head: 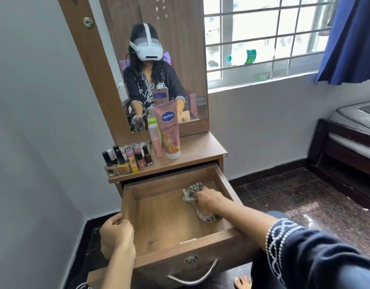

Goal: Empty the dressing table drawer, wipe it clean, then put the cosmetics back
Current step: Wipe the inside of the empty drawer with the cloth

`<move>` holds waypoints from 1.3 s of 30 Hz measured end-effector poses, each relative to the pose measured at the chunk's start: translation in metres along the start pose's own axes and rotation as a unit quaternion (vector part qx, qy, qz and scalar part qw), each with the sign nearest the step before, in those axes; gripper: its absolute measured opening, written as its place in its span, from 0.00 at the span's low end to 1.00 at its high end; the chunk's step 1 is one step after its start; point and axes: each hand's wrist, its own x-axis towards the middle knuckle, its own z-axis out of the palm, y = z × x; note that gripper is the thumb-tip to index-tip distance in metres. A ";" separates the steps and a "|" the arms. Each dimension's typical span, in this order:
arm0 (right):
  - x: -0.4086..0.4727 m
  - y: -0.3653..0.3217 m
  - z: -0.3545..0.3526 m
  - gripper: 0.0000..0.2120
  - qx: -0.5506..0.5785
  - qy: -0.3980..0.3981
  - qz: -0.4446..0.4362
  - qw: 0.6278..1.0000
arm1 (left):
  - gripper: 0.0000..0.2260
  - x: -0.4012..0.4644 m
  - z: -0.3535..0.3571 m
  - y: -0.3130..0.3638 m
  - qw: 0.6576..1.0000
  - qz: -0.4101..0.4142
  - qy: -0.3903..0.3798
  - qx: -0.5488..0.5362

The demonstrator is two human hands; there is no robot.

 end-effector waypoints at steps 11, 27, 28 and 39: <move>0.000 -0.009 -0.006 0.21 -0.045 -0.021 0.104 0.993 | 0.12 -0.003 -0.001 0.002 1.000 -0.006 0.001 -0.002; 0.013 0.007 -0.023 0.24 -0.002 0.004 0.043 0.999 | 0.12 -0.003 -0.001 0.003 1.000 -0.005 0.000 -0.001; 0.013 0.007 -0.024 0.23 0.001 0.025 0.027 0.999 | 0.12 -0.003 -0.001 0.004 1.000 -0.003 0.000 -0.002; -0.005 0.018 -0.013 0.25 -0.030 -0.100 -0.132 0.986 | 0.11 0.000 -0.001 -0.001 1.000 0.004 -0.003 0.003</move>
